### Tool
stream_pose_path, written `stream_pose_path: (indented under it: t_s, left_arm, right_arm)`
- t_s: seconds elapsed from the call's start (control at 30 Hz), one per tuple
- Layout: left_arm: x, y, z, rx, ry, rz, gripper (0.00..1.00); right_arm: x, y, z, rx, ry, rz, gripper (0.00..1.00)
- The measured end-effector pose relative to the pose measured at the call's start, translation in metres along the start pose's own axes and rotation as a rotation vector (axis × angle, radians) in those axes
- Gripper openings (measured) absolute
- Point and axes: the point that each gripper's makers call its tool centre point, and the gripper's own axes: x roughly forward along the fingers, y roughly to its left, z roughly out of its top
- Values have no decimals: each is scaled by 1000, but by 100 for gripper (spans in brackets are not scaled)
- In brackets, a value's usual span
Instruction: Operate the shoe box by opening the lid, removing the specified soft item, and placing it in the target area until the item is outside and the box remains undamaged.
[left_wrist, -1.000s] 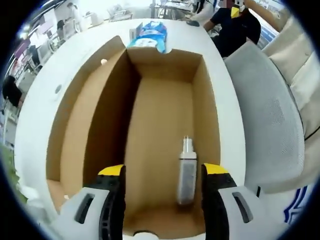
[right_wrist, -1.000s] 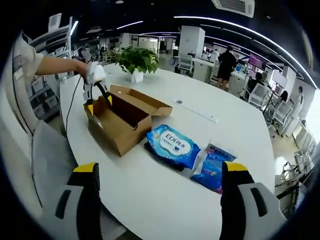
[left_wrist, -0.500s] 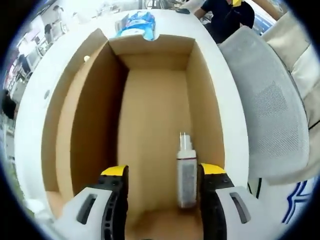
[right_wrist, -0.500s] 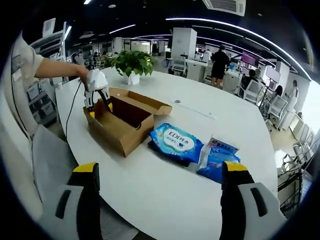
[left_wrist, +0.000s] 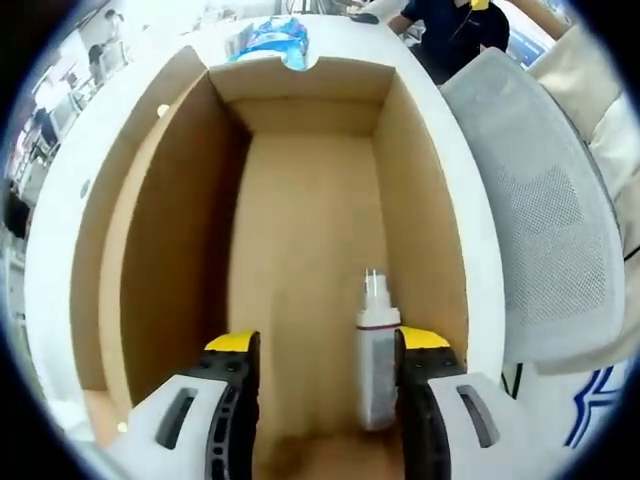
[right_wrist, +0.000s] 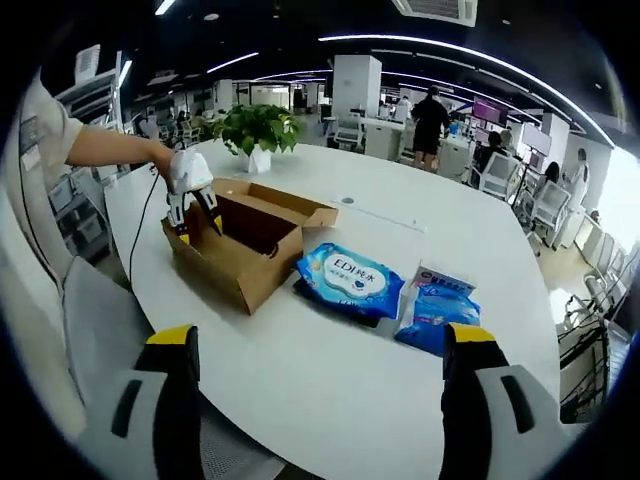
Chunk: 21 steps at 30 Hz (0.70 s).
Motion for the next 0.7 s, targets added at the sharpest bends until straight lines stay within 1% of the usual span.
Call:
stream_pose_path:
  t_s: [0.17, 0.23, 0.37, 0.5, 0.57, 0.7]
  left_arm:
    - [-1, 0, -2, -40, -27, 11, 54]
    - [-1, -1, 0, -55, -34, 16, 55]
    - [-3, 3, -2, -72, -39, 23, 55]
    - [-4, 4, -1, -80, -39, 32, 57]
    - [-4, 4, -1, -82, -40, 30, 55]
    - [-2, -7, -1, -55, -28, 7, 53]
  right_arm:
    - [0, 1, -4, 1, 3, -3, 96]
    - [0, 1, -7, -2, 12, -3, 96]
    - [0, 1, -8, -3, 16, -4, 96]
    - [0, 0, -10, -3, 18, -2, 96]
    - [-1, 0, -11, -3, 23, -1, 96]
    - [-3, -3, -14, 5, 25, -7, 96]
